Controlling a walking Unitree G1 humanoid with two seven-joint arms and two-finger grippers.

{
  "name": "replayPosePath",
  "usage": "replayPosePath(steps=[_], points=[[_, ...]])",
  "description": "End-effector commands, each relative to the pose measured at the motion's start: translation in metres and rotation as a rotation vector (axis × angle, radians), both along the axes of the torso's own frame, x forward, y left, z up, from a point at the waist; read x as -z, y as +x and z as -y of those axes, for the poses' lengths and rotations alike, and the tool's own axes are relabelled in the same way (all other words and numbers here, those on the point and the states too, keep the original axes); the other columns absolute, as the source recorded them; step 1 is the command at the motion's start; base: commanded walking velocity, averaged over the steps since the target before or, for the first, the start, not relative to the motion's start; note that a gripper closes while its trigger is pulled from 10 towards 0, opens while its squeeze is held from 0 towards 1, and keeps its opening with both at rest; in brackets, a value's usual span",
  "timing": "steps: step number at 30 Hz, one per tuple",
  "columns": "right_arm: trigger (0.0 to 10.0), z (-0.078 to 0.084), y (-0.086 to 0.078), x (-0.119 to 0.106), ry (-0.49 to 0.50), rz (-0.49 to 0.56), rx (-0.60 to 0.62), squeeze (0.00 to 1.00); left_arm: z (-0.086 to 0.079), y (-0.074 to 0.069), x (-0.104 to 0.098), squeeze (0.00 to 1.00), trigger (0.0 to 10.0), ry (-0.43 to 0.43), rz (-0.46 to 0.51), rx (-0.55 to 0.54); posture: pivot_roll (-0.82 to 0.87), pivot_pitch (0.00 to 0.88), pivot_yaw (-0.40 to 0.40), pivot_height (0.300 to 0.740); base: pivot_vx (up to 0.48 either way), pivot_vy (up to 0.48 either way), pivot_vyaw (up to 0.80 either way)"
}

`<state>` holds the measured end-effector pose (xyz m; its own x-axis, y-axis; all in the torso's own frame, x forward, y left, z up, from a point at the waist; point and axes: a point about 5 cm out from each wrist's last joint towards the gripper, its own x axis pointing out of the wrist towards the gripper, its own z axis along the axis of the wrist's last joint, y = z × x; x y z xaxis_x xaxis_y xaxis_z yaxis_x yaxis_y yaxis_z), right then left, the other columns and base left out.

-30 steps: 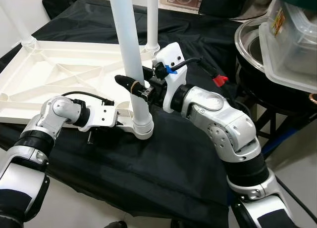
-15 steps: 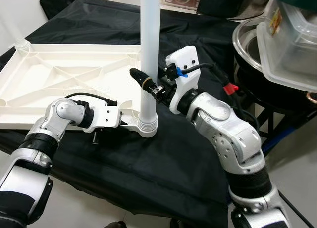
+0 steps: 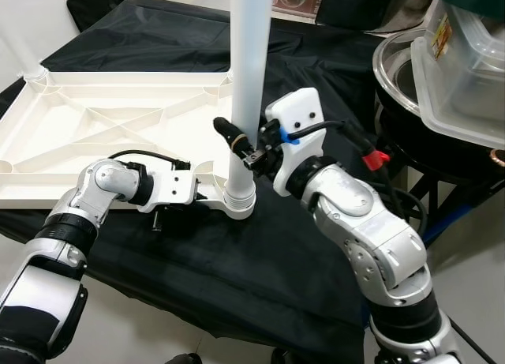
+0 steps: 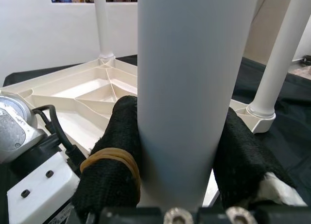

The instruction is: Building children table

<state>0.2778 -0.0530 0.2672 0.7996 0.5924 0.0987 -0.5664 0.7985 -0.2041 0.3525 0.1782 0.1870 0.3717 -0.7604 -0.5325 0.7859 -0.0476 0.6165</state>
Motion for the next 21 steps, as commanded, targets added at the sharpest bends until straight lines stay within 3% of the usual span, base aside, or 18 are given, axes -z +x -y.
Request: replayPosePath(steps=[1, 13, 16, 17, 18, 19, 21], points=[[10.0, 0.035, 0.019, 0.045, -0.185, -0.199, 0.27, 0.0, -0.008, -0.003, 0.004, 0.0, 10.0, -0.008, -0.003, -0.028, -0.14, 0.213, -0.05, 0.74, 0.0, 0.0, 0.0], [10.0, 0.041, 0.018, 0.047, -0.203, -0.219, 0.316, 0.0, -0.005, 0.001, -0.002, 0.0, 10.0, -0.088, 0.009, -0.059, -0.14, 0.194, -0.049, 0.74, 0.0, 0.0, 0.0], [10.0, 0.041, 0.018, 0.048, -0.199, -0.225, 0.316, 0.0, -0.005, 0.003, -0.008, 0.0, 10.0, -0.15, 0.001, -0.079, -0.13, 0.187, -0.046, 0.74, 0.0, 0.0, 0.0], [10.0, 0.04, 0.017, 0.048, -0.197, -0.228, 0.316, 0.0, -0.005, 0.004, -0.013, 0.2, 10.0, -0.191, -0.013, -0.089, -0.13, 0.188, -0.047, 0.74, 0.0, 0.0, 0.0], [10.0, 0.04, 0.017, 0.048, -0.197, -0.228, 0.316, 0.0, -0.005, 0.004, -0.013, 0.2, 10.0, -0.191, -0.013, -0.089, -0.13, 0.188, -0.047, 0.74, 0.0, 0.0, 0.0], [10.0, 0.04, 0.018, 0.048, -0.195, -0.23, 0.316, 0.0, -0.005, 0.004, -0.017, 1.0, 10.0, -0.232, -0.044, -0.086, -0.13, 0.188, -0.047, 0.74, 0.0, 0.0, 0.0], [10.0, 0.04, 0.018, 0.048, -0.191, -0.231, 0.317, 0.0, -0.005, 0.003, -0.021, 1.0, 10.0, -0.294, -0.087, -0.074, -0.13, 0.186, -0.048, 0.74, 0.0, 0.0, 0.0]])
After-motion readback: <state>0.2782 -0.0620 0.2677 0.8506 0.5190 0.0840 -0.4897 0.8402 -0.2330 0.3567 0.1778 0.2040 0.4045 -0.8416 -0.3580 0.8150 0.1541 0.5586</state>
